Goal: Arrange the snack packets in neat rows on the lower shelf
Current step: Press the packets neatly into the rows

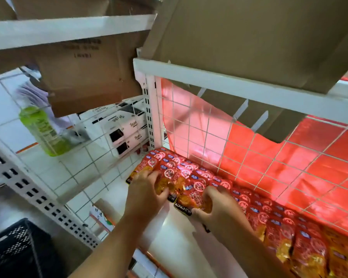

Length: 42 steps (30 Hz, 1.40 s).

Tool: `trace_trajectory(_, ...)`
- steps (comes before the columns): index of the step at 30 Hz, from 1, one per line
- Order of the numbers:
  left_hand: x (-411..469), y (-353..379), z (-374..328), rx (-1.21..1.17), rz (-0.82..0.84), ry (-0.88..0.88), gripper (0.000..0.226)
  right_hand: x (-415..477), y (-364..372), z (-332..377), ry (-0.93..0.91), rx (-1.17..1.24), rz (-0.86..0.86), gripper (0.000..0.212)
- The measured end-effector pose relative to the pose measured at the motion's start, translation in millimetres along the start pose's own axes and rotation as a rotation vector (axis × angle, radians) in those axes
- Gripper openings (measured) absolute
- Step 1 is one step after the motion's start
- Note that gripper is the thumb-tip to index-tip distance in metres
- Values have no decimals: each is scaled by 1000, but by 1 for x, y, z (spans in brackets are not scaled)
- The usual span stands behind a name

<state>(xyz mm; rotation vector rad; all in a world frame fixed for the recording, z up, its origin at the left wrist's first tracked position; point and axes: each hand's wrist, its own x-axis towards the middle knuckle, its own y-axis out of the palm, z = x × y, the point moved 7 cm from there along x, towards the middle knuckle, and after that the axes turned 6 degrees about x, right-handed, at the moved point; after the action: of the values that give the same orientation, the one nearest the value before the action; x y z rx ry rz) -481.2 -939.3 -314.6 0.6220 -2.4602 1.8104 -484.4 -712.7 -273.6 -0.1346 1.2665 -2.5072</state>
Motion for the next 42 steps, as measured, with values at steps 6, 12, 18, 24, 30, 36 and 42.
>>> trace_trajectory(6,29,11,12,33,-99,130,55,15,16,8,131,1,0,38)
trace_trajectory(12,39,19,16,109,-39,217,54,24,30,24,191,-13,-41,39)
trace_trajectory(18,40,25,27,89,-26,275,54,29,40,36,191,-62,-143,46)
trace_trajectory(24,37,23,30,61,-56,335,52,32,48,43,195,-112,-219,45)
trace_trajectory(30,39,22,35,-30,-88,366,48,43,65,43,343,-130,-202,48)
trace_trajectory(36,42,21,50,-43,-156,428,39,65,76,49,432,-47,-219,43)
trace_trajectory(42,44,29,48,40,-73,430,39,79,86,43,562,-63,-101,52)
